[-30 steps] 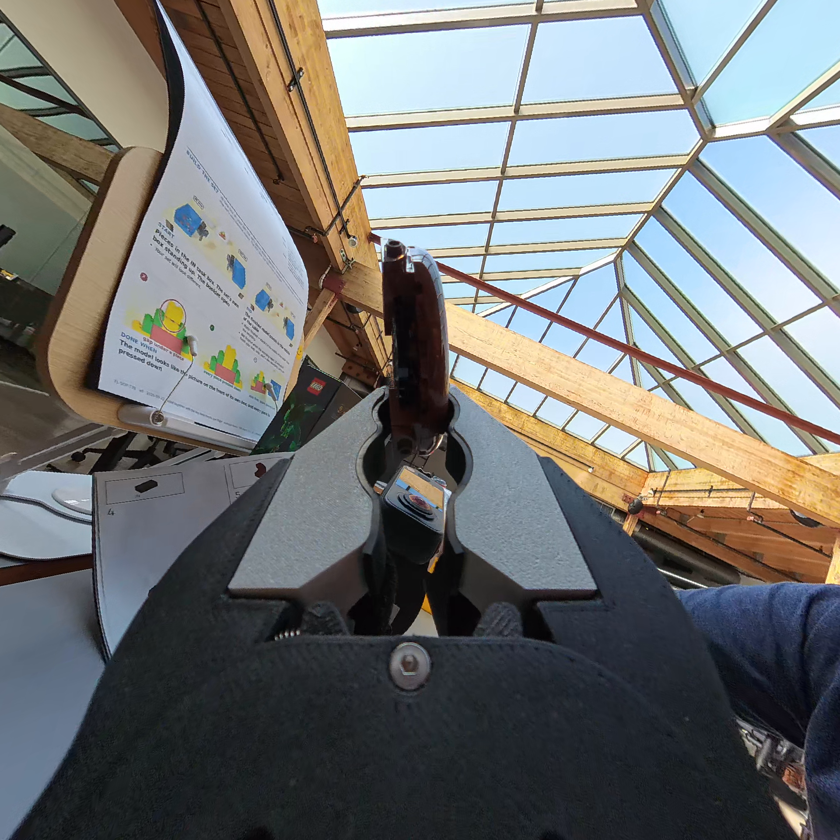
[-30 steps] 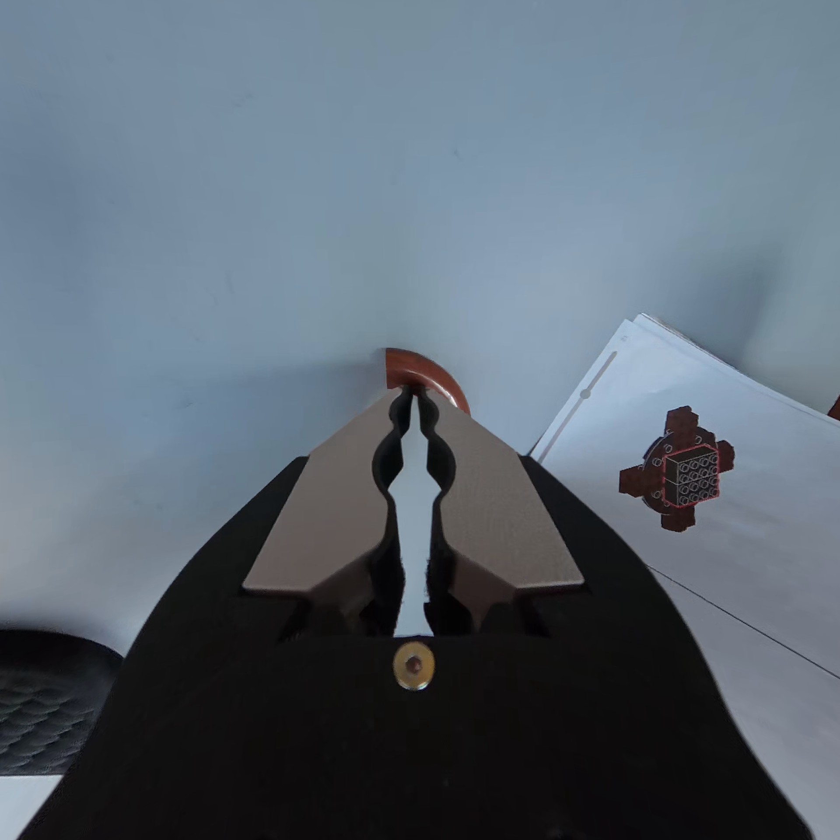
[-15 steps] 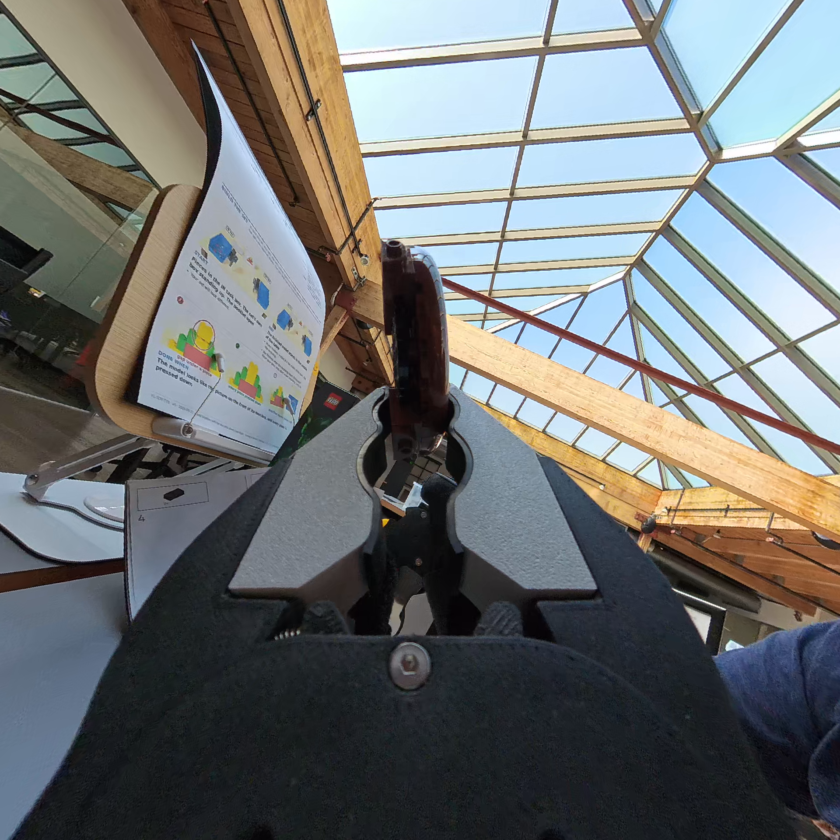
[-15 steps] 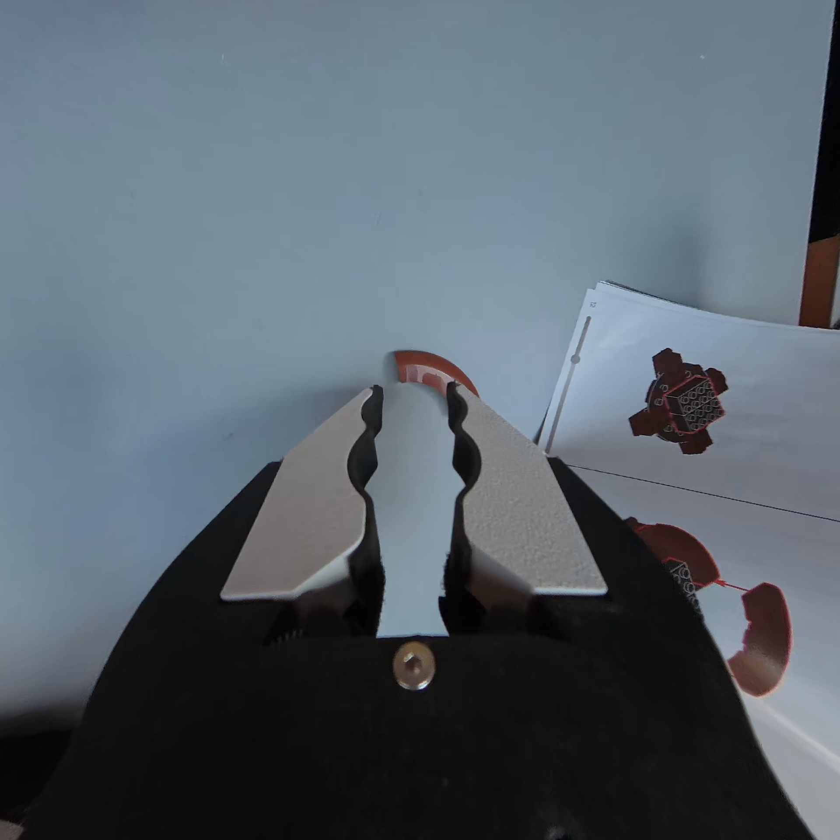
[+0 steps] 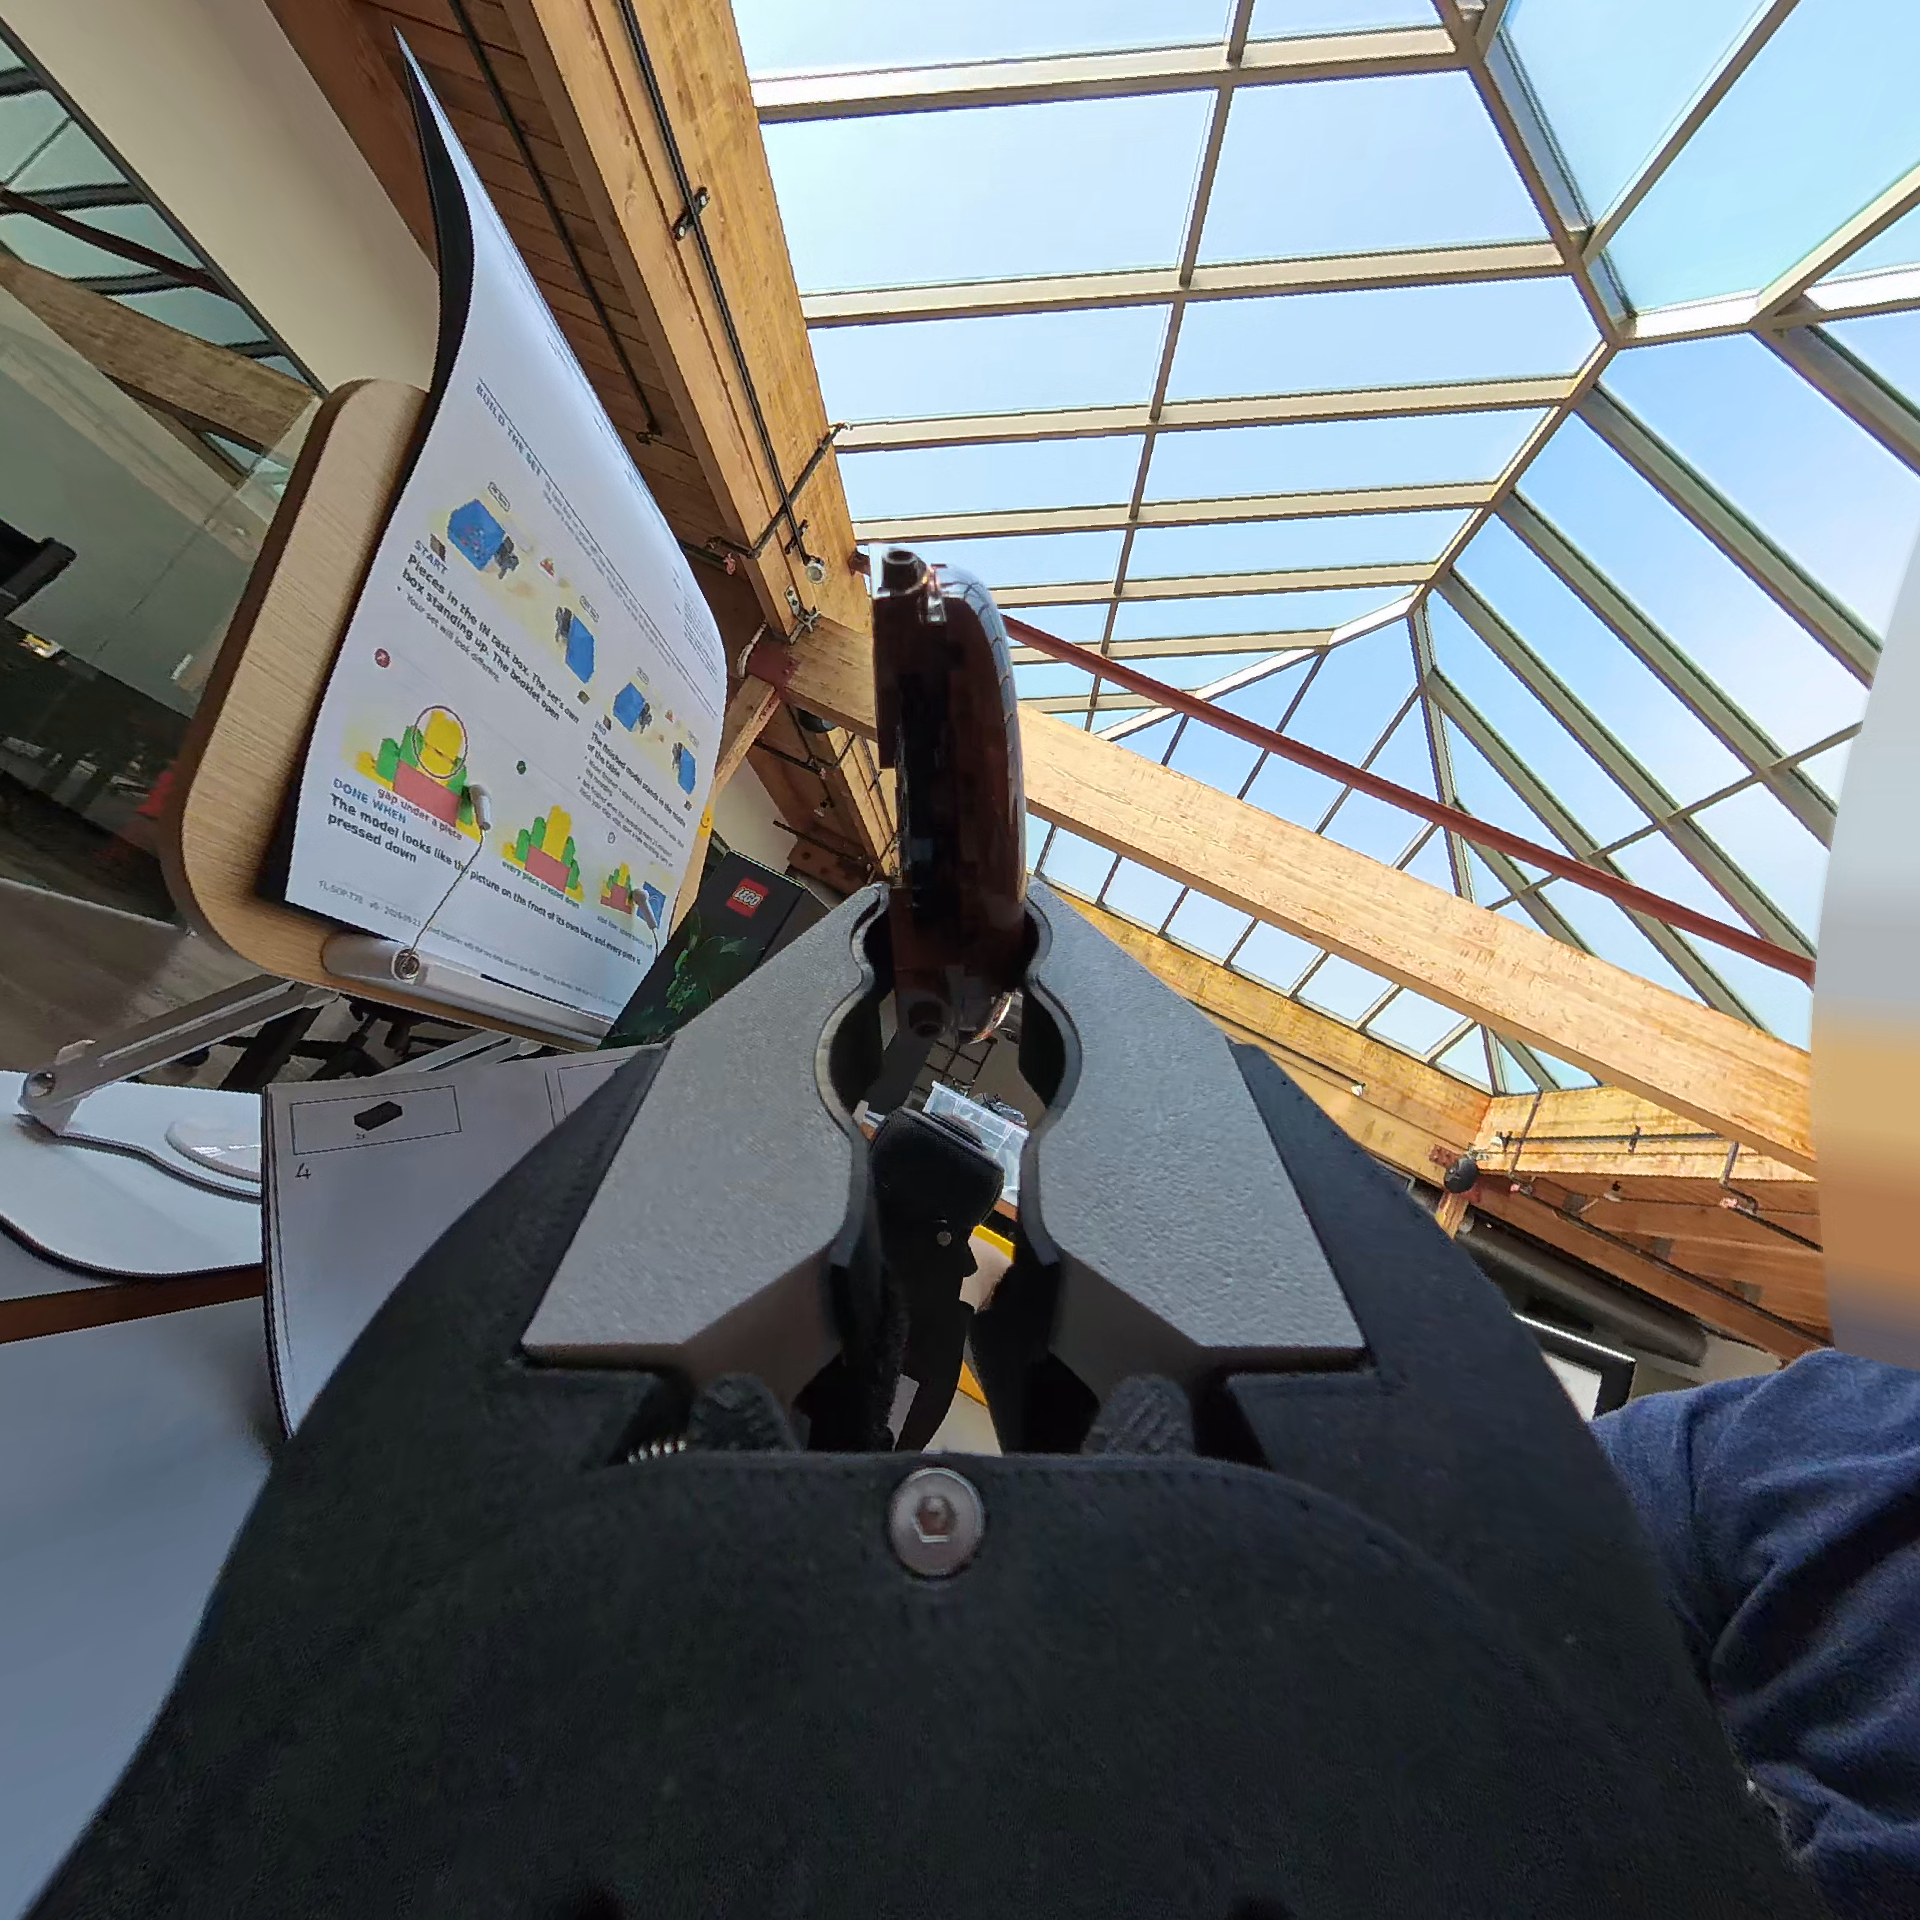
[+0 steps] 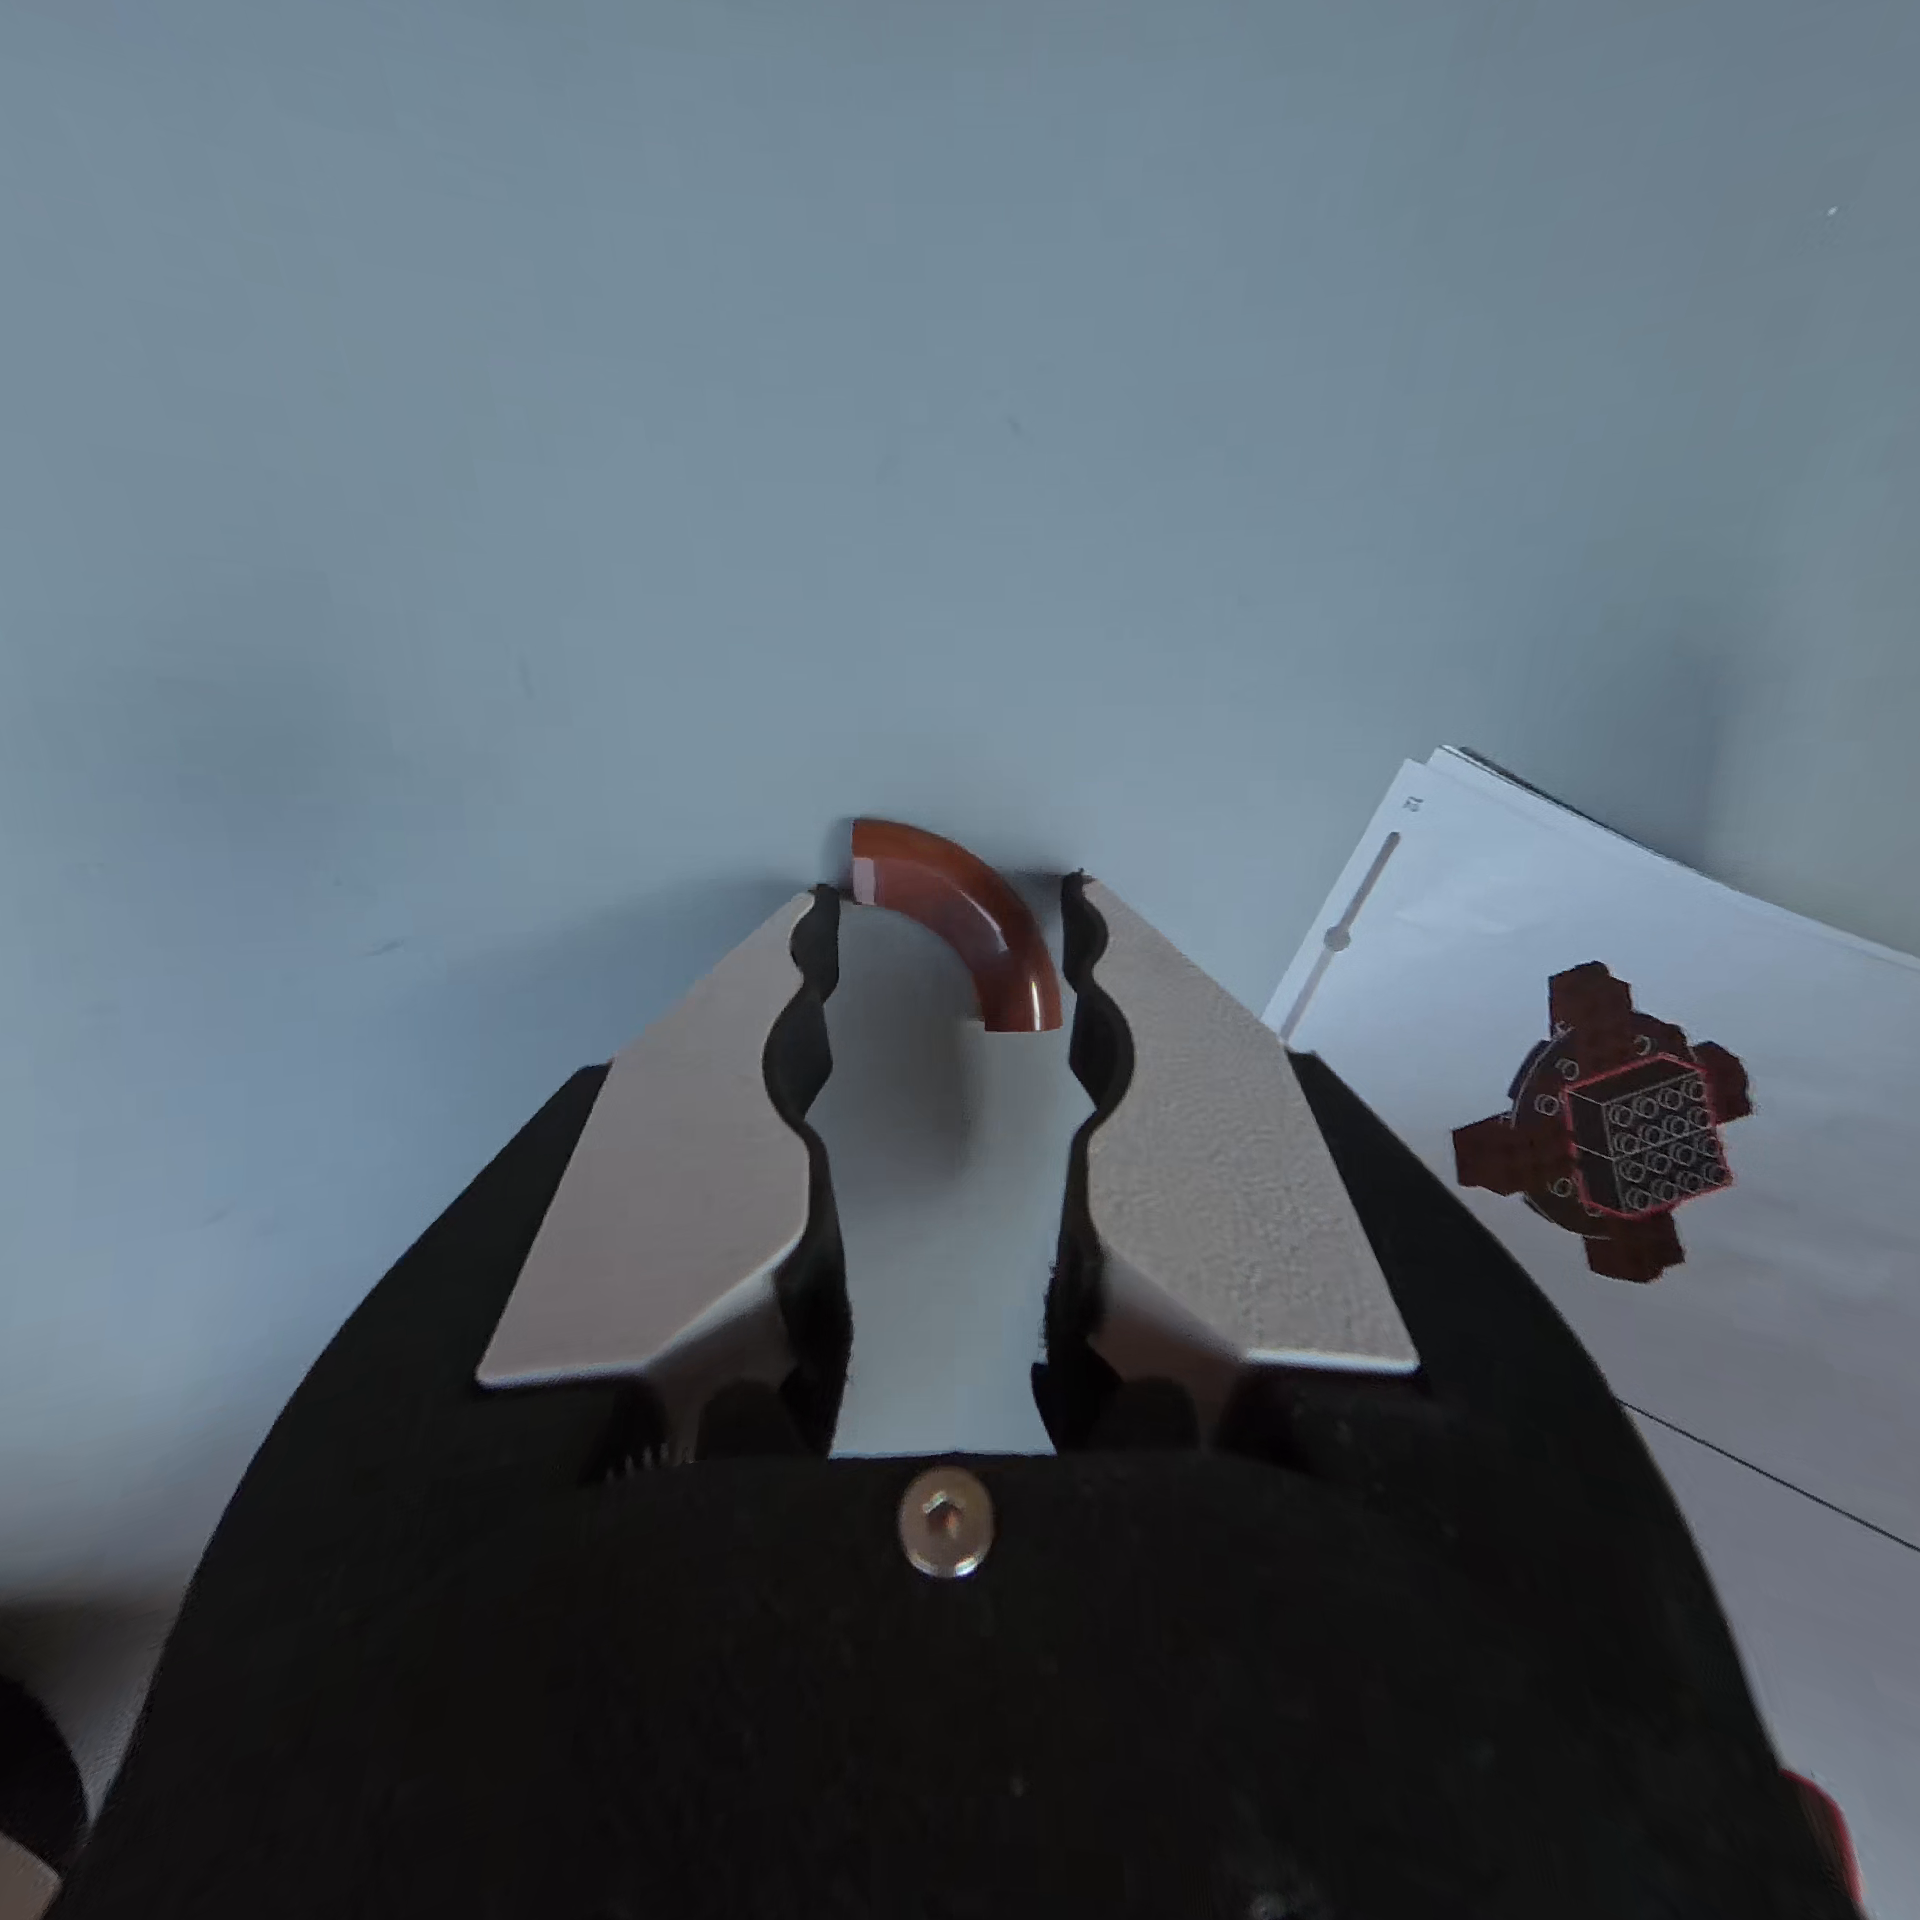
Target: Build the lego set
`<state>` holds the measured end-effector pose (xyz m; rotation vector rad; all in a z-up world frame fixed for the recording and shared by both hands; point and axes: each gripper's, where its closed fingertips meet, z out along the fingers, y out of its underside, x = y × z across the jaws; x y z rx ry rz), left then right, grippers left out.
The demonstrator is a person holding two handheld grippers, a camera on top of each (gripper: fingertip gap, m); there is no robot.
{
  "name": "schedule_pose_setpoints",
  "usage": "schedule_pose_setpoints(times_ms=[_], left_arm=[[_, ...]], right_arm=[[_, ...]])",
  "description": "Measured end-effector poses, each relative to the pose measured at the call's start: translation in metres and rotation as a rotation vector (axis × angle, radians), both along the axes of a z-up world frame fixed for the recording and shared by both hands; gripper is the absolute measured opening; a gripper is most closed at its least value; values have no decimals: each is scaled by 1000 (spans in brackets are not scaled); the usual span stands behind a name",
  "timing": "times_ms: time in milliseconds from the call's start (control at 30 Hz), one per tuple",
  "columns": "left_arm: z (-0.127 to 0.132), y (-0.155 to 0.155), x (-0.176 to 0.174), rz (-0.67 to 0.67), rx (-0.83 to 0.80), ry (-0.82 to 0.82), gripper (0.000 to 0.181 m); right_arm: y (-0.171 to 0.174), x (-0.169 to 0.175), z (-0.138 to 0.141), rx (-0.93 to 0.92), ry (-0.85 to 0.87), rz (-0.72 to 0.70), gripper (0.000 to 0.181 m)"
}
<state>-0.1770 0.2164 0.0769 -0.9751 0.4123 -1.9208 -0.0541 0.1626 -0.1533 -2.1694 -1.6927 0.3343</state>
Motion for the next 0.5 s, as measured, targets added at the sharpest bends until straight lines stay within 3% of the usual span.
schedule_pose_setpoints(times_ms=[33, 367, 500], left_arm=[[0, 0, 1, 0, 0, 3, 18], [1, -1, -1, -6, -11, -17, 18], [1, -3, 1, 4, 2, 16, 18]], right_arm=[[0, 0, -1, -3, 3, 0, 43], [1, 1, 0, 10, 86, -68, 32], [2, 5, 0, 25, 76, -154, 31]])
